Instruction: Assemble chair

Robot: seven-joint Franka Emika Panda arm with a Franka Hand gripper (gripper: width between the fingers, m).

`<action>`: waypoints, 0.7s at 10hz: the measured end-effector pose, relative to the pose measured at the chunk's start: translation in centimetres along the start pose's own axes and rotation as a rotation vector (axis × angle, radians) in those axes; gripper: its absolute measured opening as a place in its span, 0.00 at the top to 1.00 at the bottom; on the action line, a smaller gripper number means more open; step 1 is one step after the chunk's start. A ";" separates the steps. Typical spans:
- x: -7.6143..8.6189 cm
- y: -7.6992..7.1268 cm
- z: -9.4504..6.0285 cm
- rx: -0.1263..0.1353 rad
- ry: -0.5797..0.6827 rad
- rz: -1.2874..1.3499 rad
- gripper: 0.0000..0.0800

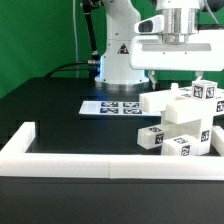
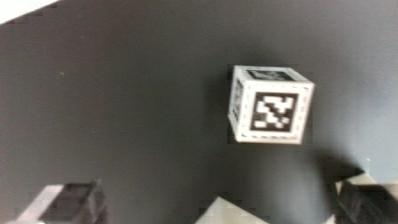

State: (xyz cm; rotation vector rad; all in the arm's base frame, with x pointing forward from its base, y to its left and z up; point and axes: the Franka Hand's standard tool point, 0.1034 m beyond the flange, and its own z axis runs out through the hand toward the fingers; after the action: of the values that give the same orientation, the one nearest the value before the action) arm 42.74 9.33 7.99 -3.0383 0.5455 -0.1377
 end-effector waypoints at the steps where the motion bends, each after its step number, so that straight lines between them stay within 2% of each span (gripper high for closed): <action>1: 0.5 -0.4 -0.2 0.006 0.008 -0.001 0.19; 7: 2.9 -1.6 -0.4 0.014 0.037 0.000 0.19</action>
Offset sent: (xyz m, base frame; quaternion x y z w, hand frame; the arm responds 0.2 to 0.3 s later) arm 0.0191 0.0024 0.0029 0.0041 -0.0011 0.0036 1.0000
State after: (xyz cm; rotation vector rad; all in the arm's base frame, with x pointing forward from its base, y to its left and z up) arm 45.91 9.81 8.68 -3.0281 0.5448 -0.1976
